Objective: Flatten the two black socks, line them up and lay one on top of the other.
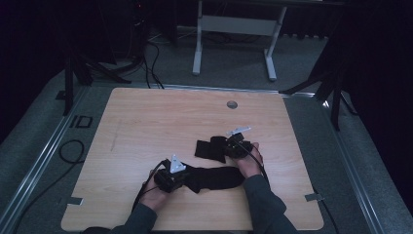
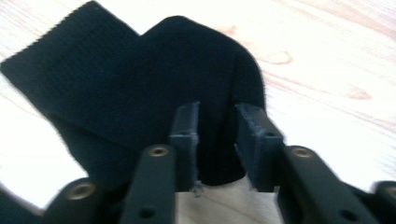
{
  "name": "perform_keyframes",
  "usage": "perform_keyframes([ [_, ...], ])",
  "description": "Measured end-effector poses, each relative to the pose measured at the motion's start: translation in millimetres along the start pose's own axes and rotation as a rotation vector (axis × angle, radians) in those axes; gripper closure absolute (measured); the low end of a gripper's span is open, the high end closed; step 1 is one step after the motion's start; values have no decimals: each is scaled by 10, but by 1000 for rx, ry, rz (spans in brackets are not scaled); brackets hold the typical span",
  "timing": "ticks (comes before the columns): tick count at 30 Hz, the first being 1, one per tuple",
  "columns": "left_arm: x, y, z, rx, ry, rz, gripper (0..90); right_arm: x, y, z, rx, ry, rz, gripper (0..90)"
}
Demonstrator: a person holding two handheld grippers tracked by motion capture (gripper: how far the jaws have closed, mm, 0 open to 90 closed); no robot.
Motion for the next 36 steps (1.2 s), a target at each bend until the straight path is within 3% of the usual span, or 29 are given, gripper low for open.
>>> perform_keyframes([
  [4, 0, 1, -1, 0, 2, 1, 787, 4, -31, 7, -6, -12, 2, 815],
  [10, 0, 0, -1, 0, 2, 2, 787, 1, -97, 28, -24, -29, 3, 853],
  [15, 0, 0, -1, 1, 2, 1, 787, -99, -131, 201, -77, 38, -57, 857],
  [19, -1, 2, -2, -1, 5, 3, 787, -203, -136, 399, -73, 84, -51, 859],
  [24, 0, 1, -1, 0, 3, 3, 786, -228, -124, 524, -70, 108, -40, 859],
  [31, 0, 2, -2, -3, 3, 3, 786, -143, 77, 682, -30, 116, -46, 859],
  [36, 0, 2, -1, -2, 3, 5, 786, 46, 258, 718, 14, 92, -42, 856],
])
Point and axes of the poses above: each handheld gripper's, and its own axes: z roughly backward along the jaws, x roughly out of its underside, y roughly to its right, the point moved 9 cm from there along -z, roughly forward along the jaws
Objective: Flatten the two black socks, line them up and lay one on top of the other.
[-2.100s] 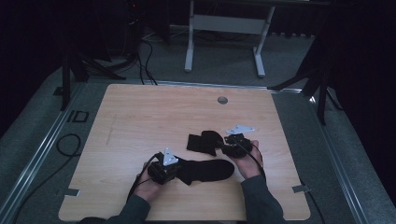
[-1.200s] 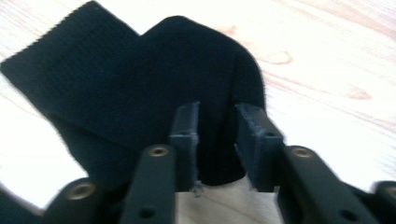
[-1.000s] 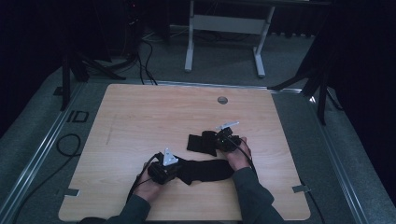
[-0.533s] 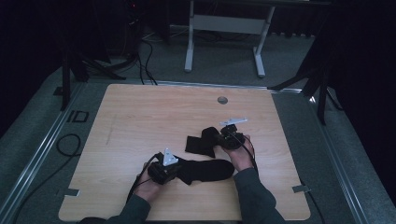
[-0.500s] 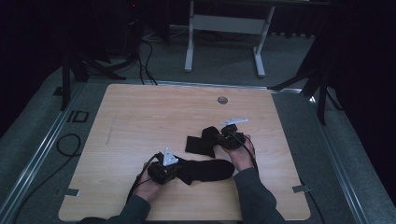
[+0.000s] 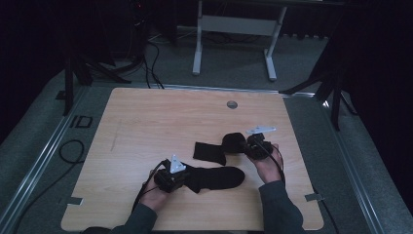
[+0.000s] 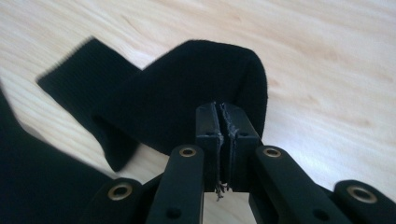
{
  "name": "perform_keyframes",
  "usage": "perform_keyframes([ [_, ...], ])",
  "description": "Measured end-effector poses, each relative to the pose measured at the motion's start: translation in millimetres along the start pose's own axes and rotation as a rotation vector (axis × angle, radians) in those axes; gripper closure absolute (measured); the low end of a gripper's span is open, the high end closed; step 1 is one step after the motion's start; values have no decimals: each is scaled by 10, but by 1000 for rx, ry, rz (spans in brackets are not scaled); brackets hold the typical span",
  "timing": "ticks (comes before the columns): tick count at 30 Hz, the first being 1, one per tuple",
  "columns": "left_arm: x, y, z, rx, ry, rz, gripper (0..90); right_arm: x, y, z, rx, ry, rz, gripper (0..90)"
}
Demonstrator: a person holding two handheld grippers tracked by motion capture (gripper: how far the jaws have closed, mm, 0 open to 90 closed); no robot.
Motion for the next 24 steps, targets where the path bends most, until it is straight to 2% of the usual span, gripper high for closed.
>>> perform_keyframes([
  [3, 0, 0, 0, 0, 0, 0, 786, 158, 120, -20, 9, -27, -20, 854],
  [4, 0, 0, 0, 1, 0, 1, 786, 158, 120, -20, 9, -27, -20, 854],
  [5, 0, 0, 0, 1, 0, 1, 785, 232, 183, -29, 27, -44, -18, 853],
  [10, -1, 7, 0, 0, 1, 1, 783, 366, 292, -36, 56, -70, -28, 848],
  [11, -2, 11, -1, 0, 1, 1, 783, 411, 342, -38, 77, -91, -19, 815],
  [12, -2, 12, 0, -1, 0, -1, 783, 411, 342, -38, 77, -91, -19, 815],
  [15, -3, 12, -1, -1, 1, 3, 782, 382, 414, 22, 154, -83, 9, 724],
  [16, -4, 12, 1, 3, -1, 10, 781, 351, 406, 41, 161, -71, 20, 706],
  [17, -9, 13, 7, 19, 1, 34, 759, 287, 322, 59, 134, -48, 35, 676],
  [18, -9, 13, 7, 19, 1, 34, 750, 287, 322, 59, 134, -48, 35, 676],
  [20, -15, 12, 18, 31, 6, 54, 746, 223, 181, 32, 76, -25, 67, 651],
  [21, -21, 10, 29, 37, 9, 61, 747, 174, 35, -24, 34, -19, 110, 632],
  [22, -27, 5, 41, 39, 13, 64, 747, 174, 35, -24, 34, -19, 110, 632],
  [24, -40, -17, 69, 37, 24, 75, 748, 135, -107, -91, 3, -27, 144, 622],
])
Point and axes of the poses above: each handheld gripper's, and its own axes: z roughly backward along the jaws, x roughly out of its underside, y roughly to its right, the point moved 9 cm from there along -z, roughly forward along the jaws
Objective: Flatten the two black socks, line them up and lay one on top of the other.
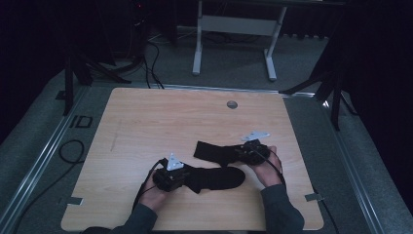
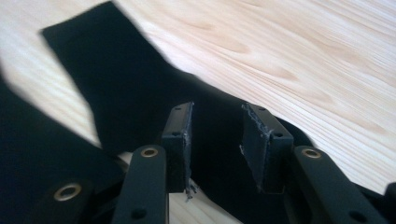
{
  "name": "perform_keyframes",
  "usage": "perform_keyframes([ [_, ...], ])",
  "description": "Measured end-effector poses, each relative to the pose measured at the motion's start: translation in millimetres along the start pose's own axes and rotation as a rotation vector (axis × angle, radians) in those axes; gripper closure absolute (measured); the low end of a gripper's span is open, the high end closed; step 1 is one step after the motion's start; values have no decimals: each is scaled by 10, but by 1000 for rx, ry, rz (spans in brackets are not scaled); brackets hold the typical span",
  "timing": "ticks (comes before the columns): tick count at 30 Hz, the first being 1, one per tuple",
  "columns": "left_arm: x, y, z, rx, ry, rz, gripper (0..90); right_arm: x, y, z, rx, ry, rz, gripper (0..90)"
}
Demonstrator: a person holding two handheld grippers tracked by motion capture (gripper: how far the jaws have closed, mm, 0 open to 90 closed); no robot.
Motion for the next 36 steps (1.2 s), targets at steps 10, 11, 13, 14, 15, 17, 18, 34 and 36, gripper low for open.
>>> perform_keyframes([
  [10, -28, -172, 146, -12, 25, 68, 719, -272, -434, -358, -112, -49, 80, 588],
  [11, -29, -192, 162, -16, 27, 78, 713, -283, -458, -400, -120, -55, 85, 585],
  [13, -30, -234, 191, -20, 31, 92, 694, -266, -496, -534, -125, -99, 105, 571],
  [14, -27, -255, 206, -24, 29, 99, 694, -266, -496, -534, -125, -99, 105, 571],
  [15, -26, -276, 221, -27, 29, 105, 681, -244, -523, -598, -137, -120, 110, 559],
  [17, -23, -313, 244, -30, 31, 123, 676, -234, -531, -623, -142, -128, 113, 554],
  [18, -21, -335, 255, -29, 31, 129, 670, -240, -539, -632, -152, -123, 104, 552],
  [34, 11, -490, 307, -30, 34, 225, 576, -327, -604, -693, -147, -158, 105, 817],
  [36, 12, -481, 299, -36, 31, 217, 563, -344, -624, -704, -138, -164, 111, 826],
])
Point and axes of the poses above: each handheld gripper's, and its own axes: z roughly backward along the jaws, x roughly out of its underside, y roughly to its right, the point moved 9 cm from there along -z, roughly forward along the jaws
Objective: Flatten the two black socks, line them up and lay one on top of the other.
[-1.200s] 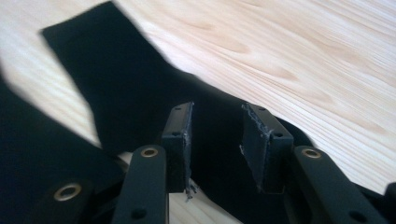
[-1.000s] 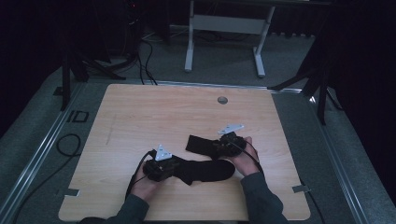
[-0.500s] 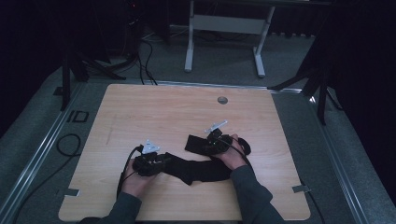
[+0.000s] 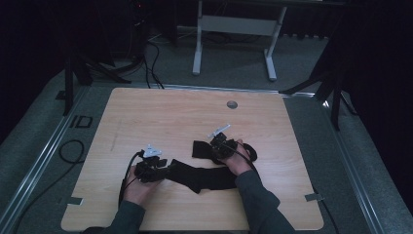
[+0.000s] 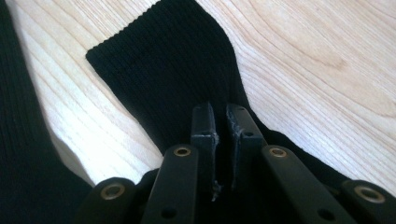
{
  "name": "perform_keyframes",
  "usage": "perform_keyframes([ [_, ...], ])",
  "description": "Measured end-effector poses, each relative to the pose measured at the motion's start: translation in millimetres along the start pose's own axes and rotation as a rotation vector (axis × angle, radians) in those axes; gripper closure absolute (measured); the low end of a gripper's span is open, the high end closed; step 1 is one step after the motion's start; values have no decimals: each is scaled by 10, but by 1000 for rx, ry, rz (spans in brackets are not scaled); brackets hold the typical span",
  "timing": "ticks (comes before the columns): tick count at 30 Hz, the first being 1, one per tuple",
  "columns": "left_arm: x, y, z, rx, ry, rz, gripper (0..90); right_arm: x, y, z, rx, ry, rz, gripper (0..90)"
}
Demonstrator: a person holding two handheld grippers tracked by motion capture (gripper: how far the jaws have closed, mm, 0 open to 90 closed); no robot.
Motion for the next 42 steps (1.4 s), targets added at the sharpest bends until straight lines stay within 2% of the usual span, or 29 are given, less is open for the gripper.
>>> perform_keyframes([
  [5, 2, -1, 0, -4, -3, -10, 534, -31, -18, -20, -5, 13, -15, 839],
  [7, 1, -9, 5, -8, -1, -7, 523, -47, -40, -28, -32, 29, -49, 842],
  [9, 2, -15, 8, -11, -1, -9, 523, -52, -49, -31, -40, 34, -56, 842],
  [10, 17, -30, 14, -24, -8, -29, 524, -60, -69, -35, -49, 39, -62, 842],
  [15, 22, -35, 22, -34, -9, -45, 525, -77, -111, -43, -49, 41, -45, 843],
  [18, 16, -41, 38, -53, 6, -72, 526, -100, -151, -55, -49, 43, -42, 843],
  [24, 22, -43, 30, -70, 8, -96, 527, -134, -184, -73, -32, 39, -23, 843],
  [26, 22, -42, 29, -72, 9, -98, 527, -138, -190, -75, -31, 39, -25, 843],
  [30, 21, -58, 32, -88, 15, -99, 526, -169, -245, -79, -58, 57, -48, 846],
  [42, 21, -89, 47, -100, 22, -91, 525, -225, -300, -35, -70, 82, -59, 846],
])
Point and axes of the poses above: each handheld gripper's, and its own axes: z roughly backward along the jaws, x roughly out of its underside, y roughly to its right, the point moved 9 cm from there along -z, roughly forward along the jaws
